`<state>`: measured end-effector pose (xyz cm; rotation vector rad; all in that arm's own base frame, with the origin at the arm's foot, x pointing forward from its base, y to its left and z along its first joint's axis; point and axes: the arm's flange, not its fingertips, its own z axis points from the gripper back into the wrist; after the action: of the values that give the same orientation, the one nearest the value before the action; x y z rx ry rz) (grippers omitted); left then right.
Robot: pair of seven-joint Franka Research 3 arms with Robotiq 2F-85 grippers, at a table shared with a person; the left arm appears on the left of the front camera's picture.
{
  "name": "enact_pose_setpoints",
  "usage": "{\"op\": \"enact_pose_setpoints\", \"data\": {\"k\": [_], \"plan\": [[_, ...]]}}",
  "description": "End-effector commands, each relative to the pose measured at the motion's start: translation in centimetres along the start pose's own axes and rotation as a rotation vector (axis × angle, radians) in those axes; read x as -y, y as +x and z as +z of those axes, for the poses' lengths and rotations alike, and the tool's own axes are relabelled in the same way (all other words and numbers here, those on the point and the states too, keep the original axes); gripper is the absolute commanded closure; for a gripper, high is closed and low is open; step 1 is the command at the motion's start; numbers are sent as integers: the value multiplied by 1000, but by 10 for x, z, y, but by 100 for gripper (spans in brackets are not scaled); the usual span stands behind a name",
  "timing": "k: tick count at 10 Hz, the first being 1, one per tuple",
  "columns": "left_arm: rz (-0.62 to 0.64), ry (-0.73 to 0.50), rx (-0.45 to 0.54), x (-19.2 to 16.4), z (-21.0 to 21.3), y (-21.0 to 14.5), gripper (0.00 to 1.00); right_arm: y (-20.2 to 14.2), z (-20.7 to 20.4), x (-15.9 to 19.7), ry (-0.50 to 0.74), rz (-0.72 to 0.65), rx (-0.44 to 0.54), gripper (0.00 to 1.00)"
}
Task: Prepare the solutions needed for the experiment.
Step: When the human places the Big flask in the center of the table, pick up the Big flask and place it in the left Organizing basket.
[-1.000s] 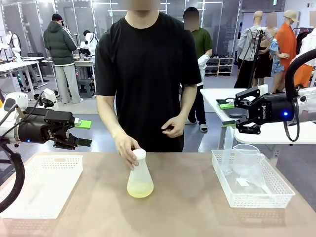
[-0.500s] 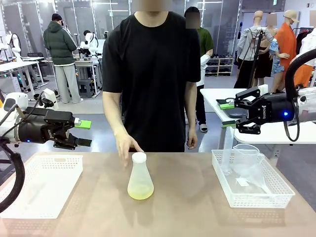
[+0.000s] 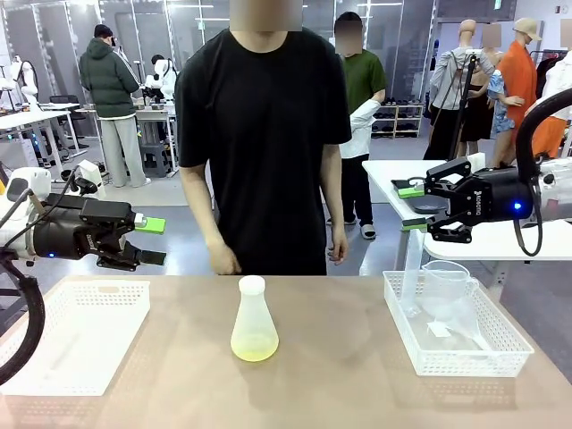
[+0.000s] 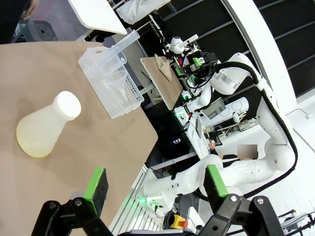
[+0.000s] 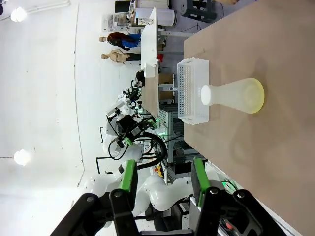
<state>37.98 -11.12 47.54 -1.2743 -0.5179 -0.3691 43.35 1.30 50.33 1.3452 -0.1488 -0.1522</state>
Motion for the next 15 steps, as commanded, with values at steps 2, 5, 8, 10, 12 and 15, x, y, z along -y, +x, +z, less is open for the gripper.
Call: {"op": "enact_pose_setpoints", "data": {"k": [2, 5, 8, 10, 12, 15], "plan": [[-304, 60, -15, -13, 12, 17, 0, -1, 0, -2, 3, 4, -1, 43], [-644, 101, -43, -26, 14, 37, 0, -1, 0, -2, 3, 4, -1, 43], [-636, 83, -57, -19, 18, 35, 0, -1, 0, -2, 3, 4, -1, 43], [-636, 83, -57, -19, 18, 35, 0, -1, 0, -2, 3, 4, -1, 43], [-636, 83, -57, -19, 18, 35, 0, -1, 0, -2, 3, 4, -1, 43], [-772, 45, -4, -35, -3, 46, 0, -1, 0, -2, 3, 4, -1, 43]]}}
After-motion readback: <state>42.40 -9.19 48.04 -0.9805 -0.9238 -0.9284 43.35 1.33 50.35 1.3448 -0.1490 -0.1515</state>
